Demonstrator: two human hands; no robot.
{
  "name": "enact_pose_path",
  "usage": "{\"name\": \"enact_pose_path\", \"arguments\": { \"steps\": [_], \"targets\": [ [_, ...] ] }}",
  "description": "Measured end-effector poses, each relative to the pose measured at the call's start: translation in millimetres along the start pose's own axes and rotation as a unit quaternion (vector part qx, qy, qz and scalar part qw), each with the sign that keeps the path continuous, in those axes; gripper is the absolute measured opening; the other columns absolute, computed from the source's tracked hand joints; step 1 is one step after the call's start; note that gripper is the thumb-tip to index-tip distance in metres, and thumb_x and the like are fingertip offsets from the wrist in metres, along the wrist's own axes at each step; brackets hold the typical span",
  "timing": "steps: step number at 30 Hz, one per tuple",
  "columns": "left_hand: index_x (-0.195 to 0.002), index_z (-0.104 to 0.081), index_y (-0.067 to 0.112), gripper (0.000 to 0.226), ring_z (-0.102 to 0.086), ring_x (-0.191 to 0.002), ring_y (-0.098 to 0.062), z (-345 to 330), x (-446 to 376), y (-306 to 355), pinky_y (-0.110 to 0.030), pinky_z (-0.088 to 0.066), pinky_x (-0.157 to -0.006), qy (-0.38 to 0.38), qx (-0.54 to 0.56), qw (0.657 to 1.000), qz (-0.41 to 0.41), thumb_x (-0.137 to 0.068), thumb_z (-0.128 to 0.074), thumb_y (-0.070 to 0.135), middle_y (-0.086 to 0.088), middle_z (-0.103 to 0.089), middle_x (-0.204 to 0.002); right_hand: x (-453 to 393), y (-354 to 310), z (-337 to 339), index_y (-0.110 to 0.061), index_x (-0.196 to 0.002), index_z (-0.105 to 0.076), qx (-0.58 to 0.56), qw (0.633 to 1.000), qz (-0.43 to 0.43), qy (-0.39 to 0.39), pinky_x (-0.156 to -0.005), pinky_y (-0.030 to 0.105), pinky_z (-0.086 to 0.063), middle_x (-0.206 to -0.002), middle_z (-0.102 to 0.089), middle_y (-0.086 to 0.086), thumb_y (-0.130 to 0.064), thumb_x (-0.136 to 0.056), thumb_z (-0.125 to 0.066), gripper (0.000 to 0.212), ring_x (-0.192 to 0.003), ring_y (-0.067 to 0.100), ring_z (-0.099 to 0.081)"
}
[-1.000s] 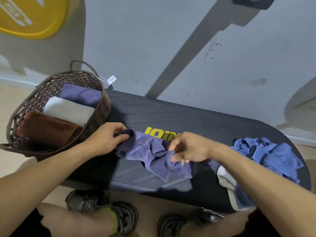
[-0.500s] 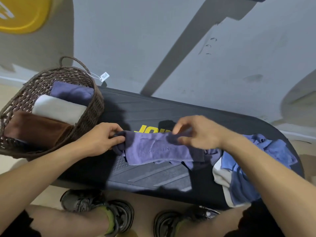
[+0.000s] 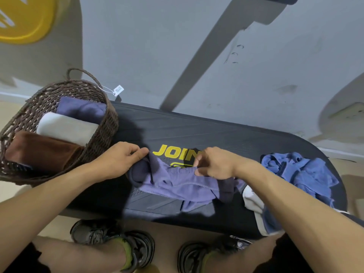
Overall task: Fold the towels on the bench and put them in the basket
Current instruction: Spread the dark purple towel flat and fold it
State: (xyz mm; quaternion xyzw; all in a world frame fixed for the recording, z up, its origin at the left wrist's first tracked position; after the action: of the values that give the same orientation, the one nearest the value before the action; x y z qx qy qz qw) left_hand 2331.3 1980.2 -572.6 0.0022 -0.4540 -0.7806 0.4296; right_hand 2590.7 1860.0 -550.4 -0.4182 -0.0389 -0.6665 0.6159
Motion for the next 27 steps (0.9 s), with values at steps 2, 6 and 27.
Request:
{"name": "enact_pose_path", "arguments": {
  "steps": [2, 6, 27],
  "targets": [
    [-0.071, -0.067, 0.005, 0.059, -0.058, -0.048, -0.014, 1, 0, -3, -0.029, -0.046, -0.046, -0.012, 0.060, 0.997, 0.050, -0.093, -0.042, 0.054, -0.013, -0.065, -0.056, 2, 7, 9, -0.026, -0.087, -0.070, -0.066, 0.997, -0.020, -0.030, -0.076, 0.025, -0.045, -0.083, -0.069, -0.011, -0.025, -0.093, -0.065, 0.008, -0.079, 0.008, -0.061],
    [-0.076, -0.062, 0.003, 0.061, -0.064, -0.044, -0.026, -8, 0, -18, -0.024, -0.047, -0.040, -0.033, 0.132, 0.981, 0.139, -0.101, -0.034, 0.051, -0.020, -0.067, -0.056, -2, 18, 16, -0.024, -0.092, -0.068, -0.138, 0.987, -0.065, 0.052, -0.081, 0.030, -0.049, -0.089, -0.071, -0.009, -0.037, -0.096, -0.060, 0.016, -0.086, 0.011, -0.064],
    [-0.083, -0.058, 0.027, 0.013, -0.062, -0.074, -0.015, -32, -60, -12, -0.029, -0.046, -0.064, 0.089, -0.001, 0.991, 0.099, -0.096, -0.058, 0.024, 0.002, -0.067, -0.080, 1, 30, 15, -0.025, -0.083, -0.052, -0.003, 0.998, -0.063, -0.009, -0.059, 0.028, -0.041, -0.077, -0.061, -0.006, -0.021, -0.083, -0.060, 0.009, -0.070, 0.017, -0.055]
  ]
}}
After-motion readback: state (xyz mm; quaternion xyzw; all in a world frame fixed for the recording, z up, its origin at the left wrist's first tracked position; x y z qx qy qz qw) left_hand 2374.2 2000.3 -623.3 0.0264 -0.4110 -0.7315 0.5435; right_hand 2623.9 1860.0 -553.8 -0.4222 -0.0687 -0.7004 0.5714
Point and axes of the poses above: each hand's wrist, its own x-axis away from the middle knuckle, its own z-axis out of the back of the hand, y = z × x, the point moved 1 cm from there along -x, towards the middle knuckle
